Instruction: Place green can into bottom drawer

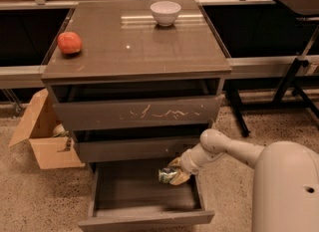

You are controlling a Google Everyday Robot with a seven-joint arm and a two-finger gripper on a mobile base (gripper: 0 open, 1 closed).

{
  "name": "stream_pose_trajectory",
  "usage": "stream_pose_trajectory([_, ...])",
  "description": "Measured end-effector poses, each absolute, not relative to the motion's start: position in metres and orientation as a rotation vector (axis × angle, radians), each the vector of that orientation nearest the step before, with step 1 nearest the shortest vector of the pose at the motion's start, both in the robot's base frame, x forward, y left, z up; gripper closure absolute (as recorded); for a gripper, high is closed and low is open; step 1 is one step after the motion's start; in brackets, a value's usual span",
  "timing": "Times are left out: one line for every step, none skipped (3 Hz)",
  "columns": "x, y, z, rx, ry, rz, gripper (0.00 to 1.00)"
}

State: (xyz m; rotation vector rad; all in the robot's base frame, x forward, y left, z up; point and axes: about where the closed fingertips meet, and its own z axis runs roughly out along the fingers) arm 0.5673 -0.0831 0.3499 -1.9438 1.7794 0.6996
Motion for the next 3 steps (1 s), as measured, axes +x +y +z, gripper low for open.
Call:
stream_pose_trajectory([0.569, -0.081, 0.304, -1.917, 1.798, 0.763, 0.96])
stream_pose_trajectory([0.573, -0.083, 0.278, -1.891, 1.824, 0.798, 0.73])
stream_pose_trajectory([0.576, -0.090, 0.253, -1.851, 1.865, 0.809, 0.50])
